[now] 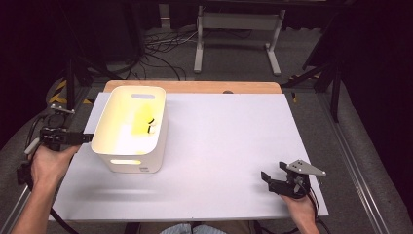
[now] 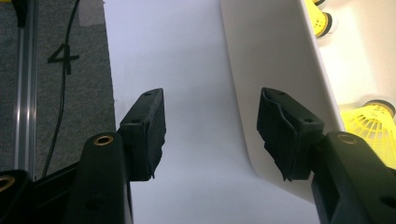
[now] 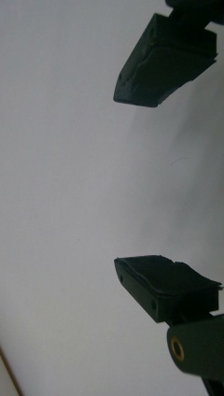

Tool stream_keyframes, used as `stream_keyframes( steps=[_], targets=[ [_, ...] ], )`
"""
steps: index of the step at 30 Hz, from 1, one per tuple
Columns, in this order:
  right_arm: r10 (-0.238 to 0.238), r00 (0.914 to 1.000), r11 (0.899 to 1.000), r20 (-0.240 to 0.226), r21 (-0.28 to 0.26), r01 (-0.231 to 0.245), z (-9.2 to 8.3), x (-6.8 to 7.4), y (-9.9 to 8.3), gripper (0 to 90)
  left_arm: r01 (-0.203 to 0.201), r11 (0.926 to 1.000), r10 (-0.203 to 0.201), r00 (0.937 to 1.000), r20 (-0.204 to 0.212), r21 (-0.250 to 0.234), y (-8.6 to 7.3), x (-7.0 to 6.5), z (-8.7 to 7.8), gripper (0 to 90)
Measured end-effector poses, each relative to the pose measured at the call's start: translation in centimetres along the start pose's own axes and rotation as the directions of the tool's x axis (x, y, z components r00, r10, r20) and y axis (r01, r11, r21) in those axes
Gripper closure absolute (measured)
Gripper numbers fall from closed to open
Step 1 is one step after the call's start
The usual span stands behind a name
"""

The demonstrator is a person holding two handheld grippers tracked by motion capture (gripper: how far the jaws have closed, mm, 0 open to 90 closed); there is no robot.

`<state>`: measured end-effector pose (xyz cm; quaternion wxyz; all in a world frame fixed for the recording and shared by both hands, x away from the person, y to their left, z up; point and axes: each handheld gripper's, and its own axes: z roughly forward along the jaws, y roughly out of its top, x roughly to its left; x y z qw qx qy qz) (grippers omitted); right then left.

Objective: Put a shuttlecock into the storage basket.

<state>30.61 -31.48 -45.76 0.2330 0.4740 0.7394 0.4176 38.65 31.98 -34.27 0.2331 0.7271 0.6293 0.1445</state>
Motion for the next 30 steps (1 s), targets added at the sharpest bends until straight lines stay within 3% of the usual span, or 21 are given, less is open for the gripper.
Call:
stream_keyframes(
  steps=[14,30],
  targets=[
    [0.000,1.0000,1.000,0.000,0.000,0.000,0.0,0.0,0.0,17.2,0.015,0.9998,-0.015,0.9998,0.008,0.010,-1.2,0.2,0.4,39.7],
    [-0.001,1.0000,1.000,0.000,0.001,0.001,0.0,0.0,0.0,17.2,0.006,0.9999,-0.006,0.9999,0.009,0.014,-2.5,0.1,0.8,37.6]
  ],
)
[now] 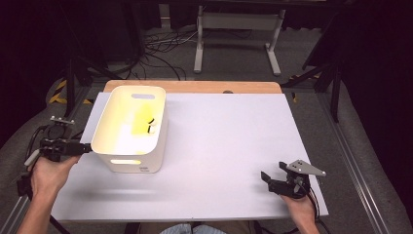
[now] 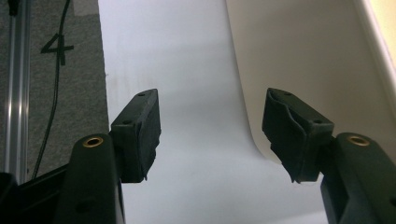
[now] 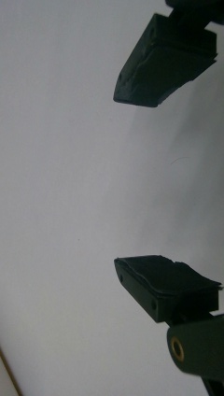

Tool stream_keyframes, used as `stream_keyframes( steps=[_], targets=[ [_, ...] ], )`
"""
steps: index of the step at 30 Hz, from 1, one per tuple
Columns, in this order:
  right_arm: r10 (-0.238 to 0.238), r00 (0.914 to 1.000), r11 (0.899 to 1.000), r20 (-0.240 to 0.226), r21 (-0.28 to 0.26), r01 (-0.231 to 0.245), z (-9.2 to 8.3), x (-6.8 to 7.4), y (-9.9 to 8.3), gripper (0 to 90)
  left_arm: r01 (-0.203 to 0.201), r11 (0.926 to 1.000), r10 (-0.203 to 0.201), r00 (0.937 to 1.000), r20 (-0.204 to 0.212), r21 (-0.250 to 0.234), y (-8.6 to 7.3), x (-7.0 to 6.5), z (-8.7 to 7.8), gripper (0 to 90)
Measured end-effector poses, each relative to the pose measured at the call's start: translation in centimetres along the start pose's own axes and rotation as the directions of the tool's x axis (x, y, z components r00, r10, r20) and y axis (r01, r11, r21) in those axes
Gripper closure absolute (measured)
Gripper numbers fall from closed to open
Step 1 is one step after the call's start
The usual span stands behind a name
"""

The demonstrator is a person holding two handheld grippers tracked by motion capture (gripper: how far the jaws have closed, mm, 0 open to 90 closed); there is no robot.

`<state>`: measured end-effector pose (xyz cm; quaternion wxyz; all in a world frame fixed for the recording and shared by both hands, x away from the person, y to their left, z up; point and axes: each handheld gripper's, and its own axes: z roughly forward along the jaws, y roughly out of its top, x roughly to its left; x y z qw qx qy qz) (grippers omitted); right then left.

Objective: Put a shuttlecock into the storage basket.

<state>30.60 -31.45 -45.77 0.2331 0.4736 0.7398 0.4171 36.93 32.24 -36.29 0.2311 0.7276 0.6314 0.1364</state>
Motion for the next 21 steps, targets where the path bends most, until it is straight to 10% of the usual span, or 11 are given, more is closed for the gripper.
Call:
stream_keyframes(
  steps=[21],
  targets=[
    [0.001,1.0000,1.000,0.000,0.000,-0.001,0.0,0.0,0.0,17.1,-0.013,0.9999,0.013,0.9999,0.008,0.001,-1.1,-0.4,0.4,35.9]
  ],
)
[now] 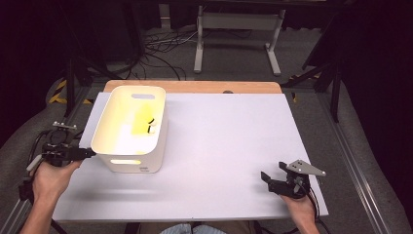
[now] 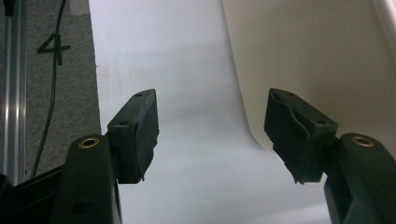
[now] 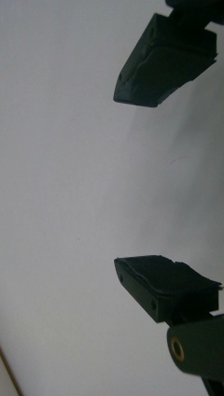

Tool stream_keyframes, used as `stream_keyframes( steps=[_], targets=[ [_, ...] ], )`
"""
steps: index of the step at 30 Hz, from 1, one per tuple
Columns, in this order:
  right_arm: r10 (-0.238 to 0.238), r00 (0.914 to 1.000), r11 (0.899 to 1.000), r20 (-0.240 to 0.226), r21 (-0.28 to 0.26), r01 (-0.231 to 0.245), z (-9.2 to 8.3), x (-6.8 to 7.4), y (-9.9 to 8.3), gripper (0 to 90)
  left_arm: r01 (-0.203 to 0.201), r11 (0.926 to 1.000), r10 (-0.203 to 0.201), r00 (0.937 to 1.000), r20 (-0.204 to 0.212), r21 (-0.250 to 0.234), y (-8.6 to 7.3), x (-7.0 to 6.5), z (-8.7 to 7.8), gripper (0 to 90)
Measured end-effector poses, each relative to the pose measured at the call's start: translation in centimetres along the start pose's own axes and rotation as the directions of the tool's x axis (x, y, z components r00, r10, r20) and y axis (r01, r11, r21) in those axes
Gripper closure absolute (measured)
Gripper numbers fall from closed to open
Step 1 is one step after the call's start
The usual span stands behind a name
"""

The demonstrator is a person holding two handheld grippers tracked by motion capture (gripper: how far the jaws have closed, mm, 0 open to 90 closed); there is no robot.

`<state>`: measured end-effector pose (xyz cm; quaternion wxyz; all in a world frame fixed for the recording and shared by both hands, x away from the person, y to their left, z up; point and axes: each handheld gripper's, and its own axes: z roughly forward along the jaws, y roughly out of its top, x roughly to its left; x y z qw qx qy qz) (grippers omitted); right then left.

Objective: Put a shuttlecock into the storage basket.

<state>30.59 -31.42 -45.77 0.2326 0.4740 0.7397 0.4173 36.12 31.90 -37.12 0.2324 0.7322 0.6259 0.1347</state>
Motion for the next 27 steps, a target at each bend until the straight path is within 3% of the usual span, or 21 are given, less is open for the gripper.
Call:
stream_keyframes(
  steps=[27],
  targets=[
    [0.001,1.0000,1.000,-0.001,0.001,-0.001,0.0,0.0,0.0,17.1,0.007,0.9998,-0.007,0.9996,0.026,-0.019,-2.7,-0.1,0.5,38.5]
  ],
)
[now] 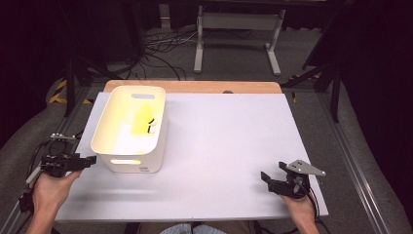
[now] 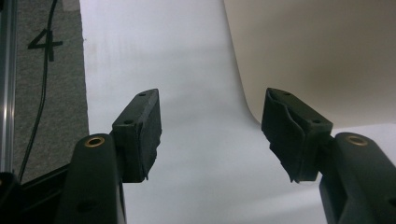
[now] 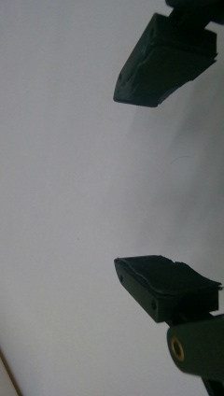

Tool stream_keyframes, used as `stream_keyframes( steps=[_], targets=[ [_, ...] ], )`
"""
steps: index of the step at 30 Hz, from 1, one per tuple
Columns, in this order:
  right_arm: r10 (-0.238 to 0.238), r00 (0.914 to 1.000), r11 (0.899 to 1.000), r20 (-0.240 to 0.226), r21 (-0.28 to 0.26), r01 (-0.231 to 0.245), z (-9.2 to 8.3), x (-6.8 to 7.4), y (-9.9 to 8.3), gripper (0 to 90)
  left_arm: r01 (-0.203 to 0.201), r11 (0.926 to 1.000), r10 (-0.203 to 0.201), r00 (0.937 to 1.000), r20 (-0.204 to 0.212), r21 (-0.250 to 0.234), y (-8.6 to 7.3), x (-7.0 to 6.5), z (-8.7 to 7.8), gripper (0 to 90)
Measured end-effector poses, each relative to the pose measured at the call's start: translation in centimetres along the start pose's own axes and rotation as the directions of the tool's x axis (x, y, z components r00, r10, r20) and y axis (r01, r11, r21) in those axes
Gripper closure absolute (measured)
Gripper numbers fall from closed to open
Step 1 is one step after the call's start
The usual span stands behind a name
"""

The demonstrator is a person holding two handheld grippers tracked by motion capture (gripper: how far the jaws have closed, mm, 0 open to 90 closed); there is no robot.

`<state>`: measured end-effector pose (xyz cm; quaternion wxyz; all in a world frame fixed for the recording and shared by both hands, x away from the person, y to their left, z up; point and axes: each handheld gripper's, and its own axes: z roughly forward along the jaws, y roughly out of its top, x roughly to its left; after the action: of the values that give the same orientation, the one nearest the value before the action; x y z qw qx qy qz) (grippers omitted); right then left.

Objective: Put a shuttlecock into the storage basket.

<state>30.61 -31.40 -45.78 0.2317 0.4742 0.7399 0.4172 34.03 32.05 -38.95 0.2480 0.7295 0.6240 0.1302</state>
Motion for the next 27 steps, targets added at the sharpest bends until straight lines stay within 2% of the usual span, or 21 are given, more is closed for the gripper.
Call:
stream_keyframes(
  steps=[12,27],
  targets=[
    [-0.001,1.0000,1.000,0.000,-0.002,0.001,0.0,0.0,0.0,17.1,-0.005,1.0000,0.005,0.9997,0.024,-0.002,-0.9,-0.6,0.2,38.7],
    [-0.002,1.0000,1.000,0.000,-0.005,0.002,0.0,0.0,0.0,17.1,-0.016,0.9993,0.018,0.9981,0.059,-0.034,-2.1,-1.5,0.3,40.1]
  ],
)
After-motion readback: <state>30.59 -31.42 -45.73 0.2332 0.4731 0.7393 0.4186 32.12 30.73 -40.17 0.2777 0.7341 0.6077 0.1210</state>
